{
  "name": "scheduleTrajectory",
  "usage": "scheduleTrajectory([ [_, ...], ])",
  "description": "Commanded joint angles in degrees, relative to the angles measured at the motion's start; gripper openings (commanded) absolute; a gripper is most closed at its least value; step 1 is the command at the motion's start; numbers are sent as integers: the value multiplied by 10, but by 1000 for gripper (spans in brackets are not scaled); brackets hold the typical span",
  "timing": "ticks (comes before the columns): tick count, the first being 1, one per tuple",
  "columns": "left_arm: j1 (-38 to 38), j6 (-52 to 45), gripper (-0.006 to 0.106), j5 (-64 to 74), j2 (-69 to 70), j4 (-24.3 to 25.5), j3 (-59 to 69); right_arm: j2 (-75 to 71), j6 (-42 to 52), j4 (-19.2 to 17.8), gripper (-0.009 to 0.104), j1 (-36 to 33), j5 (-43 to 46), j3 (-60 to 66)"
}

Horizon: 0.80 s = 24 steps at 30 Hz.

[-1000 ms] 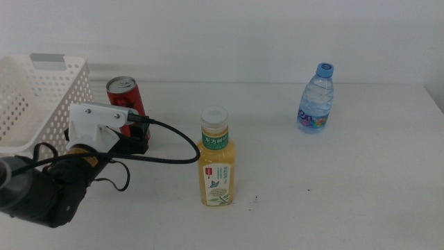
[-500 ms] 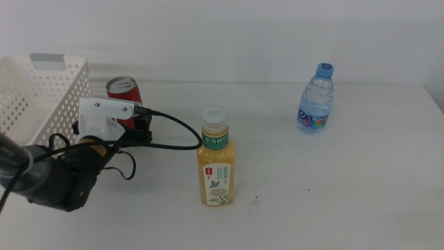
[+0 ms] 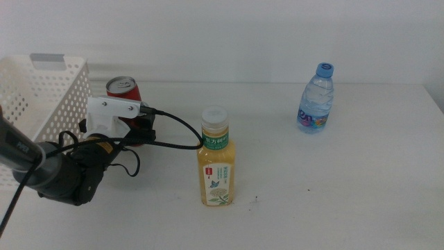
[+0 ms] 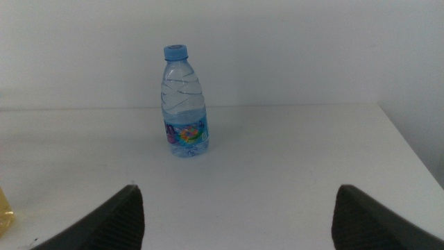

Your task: Use arms to grab the bottles and put them into the dustbin to the left of the table.

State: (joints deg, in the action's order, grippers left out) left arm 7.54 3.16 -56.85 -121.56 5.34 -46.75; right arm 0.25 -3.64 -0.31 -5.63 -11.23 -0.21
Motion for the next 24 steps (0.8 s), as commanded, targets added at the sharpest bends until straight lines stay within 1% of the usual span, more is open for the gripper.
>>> scheduleTrajectory([
  [1, -1, -2, 92, -7, -2, -9, -2, -2, 2, -6, 89, -1, 7, 2],
  [3, -1, -2, 87, -7, -3, -9, -2, -2, 2, -6, 89, -1, 7, 2],
  [5, -1, -18, 78, -7, -3, -9, -2, -2, 2, -6, 89, -1, 7, 2],
  [11, -1, -32, 39, -20, -3, -9, -2, -2, 2, -6, 89, -1, 7, 2],
  [13, -1, -28, 29, -20, 4, -9, 2, -2, 2, -6, 89, -1, 7, 2],
  [14, -1, -28, 23, -20, 20, -9, 13, -2, 2, -6, 89, -1, 7, 2],
  [16, -1, -32, 20, -20, 48, -11, 34, -2, 2, -6, 89, -1, 7, 2],
  [20, -1, -28, 20, 6, 117, -13, 78, -2, 2, -6, 89, -1, 7, 2],
  [24, -1, -14, 20, 93, 203, 17, 101, -2, 2, -6, 89, -1, 7, 2],
])
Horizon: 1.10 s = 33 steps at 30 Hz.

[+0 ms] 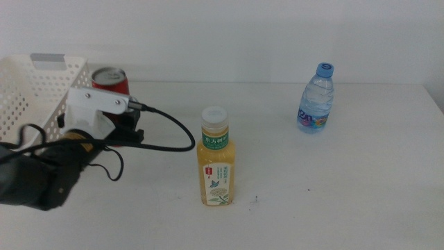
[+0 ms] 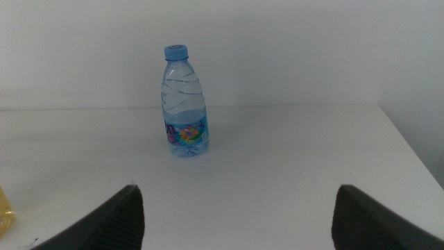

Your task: Use arms to grab the bottles and put them into the dustbin to the left of the table.

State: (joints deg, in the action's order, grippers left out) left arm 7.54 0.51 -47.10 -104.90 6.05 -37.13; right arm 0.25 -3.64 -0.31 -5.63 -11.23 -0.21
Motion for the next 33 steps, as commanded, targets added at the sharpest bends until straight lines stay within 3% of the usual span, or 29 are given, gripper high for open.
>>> scheduleTrajectory([
  [1, -1, 21, 20, 24, 61, 13, 6, -2, 2, -6, 89, -1, 7, 2],
  [14, -1, 49, 20, 281, 314, -1, 0, -2, 2, -6, 89, -1, 7, 2],
  [21, -1, 37, 20, 525, 356, -7, -82, -2, 2, -6, 89, -1, 7, 2],
  [26, -14, -60, 20, 693, 343, -83, -170, -2, 2, -6, 89, -1, 7, 2],
  [30, -65, -175, 20, 823, 313, -164, -258, -2, 2, -6, 89, -1, 7, 2],
  [33, -113, -228, 20, 914, 275, -199, -336, -2, 2, -6, 89, -1, 7, 2],
])
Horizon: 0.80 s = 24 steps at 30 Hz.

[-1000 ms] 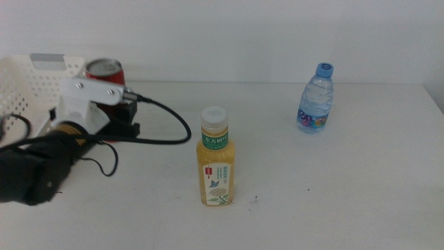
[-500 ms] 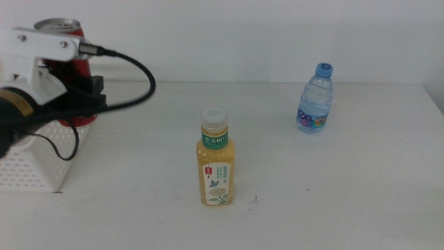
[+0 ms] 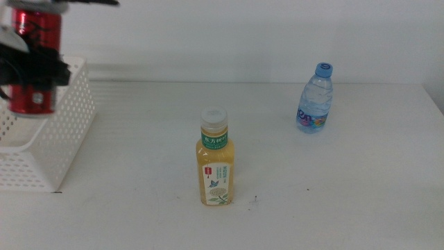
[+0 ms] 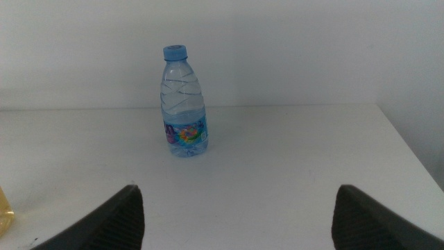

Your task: Use arms to grab the bottles and put them into the dustbin to the left of the table.

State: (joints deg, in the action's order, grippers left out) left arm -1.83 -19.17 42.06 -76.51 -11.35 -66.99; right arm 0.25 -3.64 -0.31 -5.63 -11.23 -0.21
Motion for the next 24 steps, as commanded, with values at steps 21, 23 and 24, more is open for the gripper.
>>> scheduleTrajectory([
  [21, -169, -80, 20, 227, -264, -1, -280, -2, 2, -6, 89, -1, 7, 2],
  [23, -177, -80, 20, 222, -278, -1, -280, -2, 2, -6, 89, -1, 7, 2],
  [24, -180, -85, 20, 219, -285, -1, -280, -2, 2, -6, 89, -1, 7, 2],
])
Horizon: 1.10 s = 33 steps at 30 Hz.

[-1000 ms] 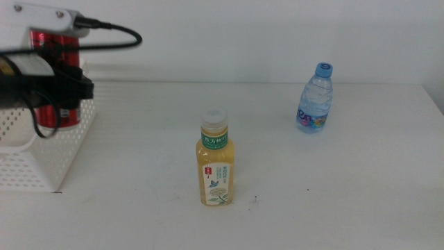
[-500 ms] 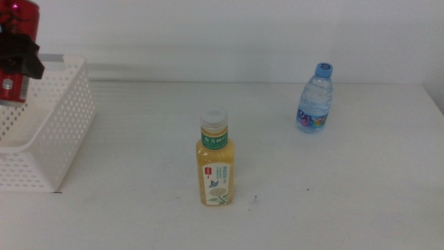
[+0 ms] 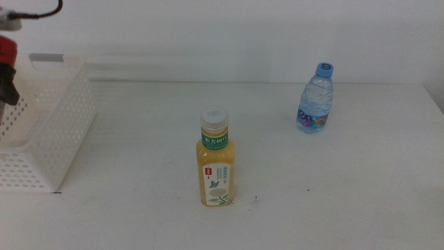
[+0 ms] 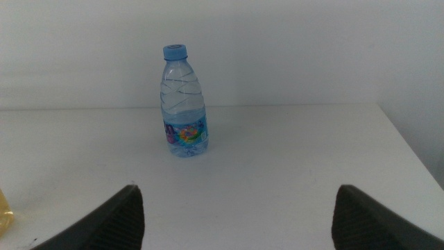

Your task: Use arms to grab the bottles and put them into the dustbin to the left of the table.

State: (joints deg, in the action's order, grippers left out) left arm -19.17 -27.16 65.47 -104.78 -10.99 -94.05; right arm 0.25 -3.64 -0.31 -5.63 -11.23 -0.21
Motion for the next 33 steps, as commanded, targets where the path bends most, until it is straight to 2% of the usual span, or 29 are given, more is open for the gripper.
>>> scheduleTrajectory([
  [1, -8, -14, 20, -18, -9, -7, -9, -2, 2, -6, 89, -1, 7, 2],
  [7, -8, -59, 20, -48, -39, -3, -9, -2, 2, -6, 89, -1, 7, 2],
  [13, -8, -60, 27, -60, -62, -2, -9, -2, 2, -6, 89, -1, 7, 2],
  [16, -8, -60, 35, -71, -71, -1, -9, -2, 2, -6, 89, -1, 7, 2],
  [19, -8, -60, 49, -76, -79, -2, -9, -2, 2, -6, 89, -1, 7, 2],
  [26, -5, -68, 94, -79, -87, -5, -8, -2, 2, -6, 89, -1, 7, 2],
  [33, 22, -50, 94, -71, -58, 0, -13, -2, 2, -6, 89, -1, 7, 2],
])
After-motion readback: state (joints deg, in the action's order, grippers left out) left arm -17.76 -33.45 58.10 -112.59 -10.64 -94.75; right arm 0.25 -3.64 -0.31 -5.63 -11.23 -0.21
